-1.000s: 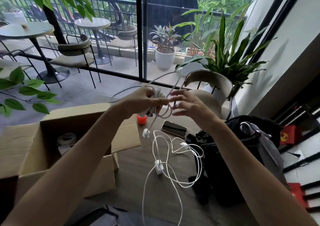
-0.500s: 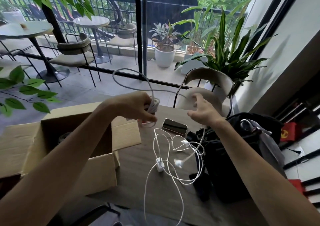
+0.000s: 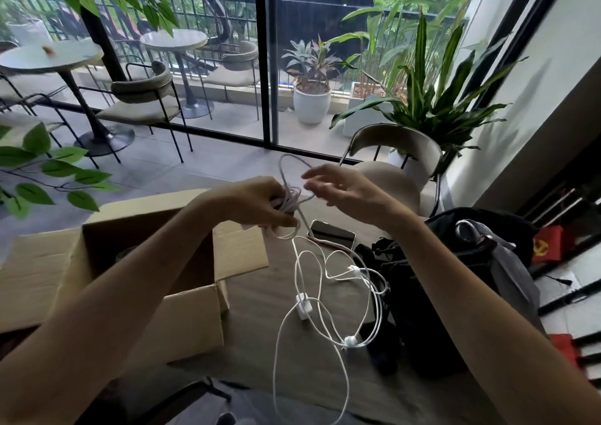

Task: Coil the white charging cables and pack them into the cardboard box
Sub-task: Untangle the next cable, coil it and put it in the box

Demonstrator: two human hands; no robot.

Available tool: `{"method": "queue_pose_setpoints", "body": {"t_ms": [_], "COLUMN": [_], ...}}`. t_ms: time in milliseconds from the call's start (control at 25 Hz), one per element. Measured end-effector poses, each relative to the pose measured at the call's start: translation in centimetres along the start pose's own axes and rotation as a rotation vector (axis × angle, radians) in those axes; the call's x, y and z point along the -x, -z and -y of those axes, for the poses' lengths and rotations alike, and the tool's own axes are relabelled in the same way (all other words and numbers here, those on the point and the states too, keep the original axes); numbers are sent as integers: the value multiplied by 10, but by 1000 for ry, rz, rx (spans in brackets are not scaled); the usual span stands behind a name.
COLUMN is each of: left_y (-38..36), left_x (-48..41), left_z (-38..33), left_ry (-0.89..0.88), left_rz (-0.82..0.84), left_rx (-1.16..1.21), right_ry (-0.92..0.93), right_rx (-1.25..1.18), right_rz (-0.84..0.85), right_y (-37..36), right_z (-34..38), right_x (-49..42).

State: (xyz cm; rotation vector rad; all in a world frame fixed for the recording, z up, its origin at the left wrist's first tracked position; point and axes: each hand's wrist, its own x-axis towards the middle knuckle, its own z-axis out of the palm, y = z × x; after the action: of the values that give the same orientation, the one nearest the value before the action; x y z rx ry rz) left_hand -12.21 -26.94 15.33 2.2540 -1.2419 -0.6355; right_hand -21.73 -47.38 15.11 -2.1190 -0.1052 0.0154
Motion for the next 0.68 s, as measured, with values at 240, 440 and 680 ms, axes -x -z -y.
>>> {"method": "queue_pose_setpoints", "body": {"t_ms": [240,440,680], "left_y": [-8,-22,-55], "left_x": [3,7,21], "left_z": [12,26,17], "left_ry": [-12,-59,-127], "left_rz": [147,255,169], "left_rx": [572,652,1226], "right_ry": [128,63,86], "right_rx": [283,196,-43], "right_rz": [88,226,66], "right_y": [-16,-12,-23], "right_z": [0,-5,-11], "right_x": [1,3,5]}}
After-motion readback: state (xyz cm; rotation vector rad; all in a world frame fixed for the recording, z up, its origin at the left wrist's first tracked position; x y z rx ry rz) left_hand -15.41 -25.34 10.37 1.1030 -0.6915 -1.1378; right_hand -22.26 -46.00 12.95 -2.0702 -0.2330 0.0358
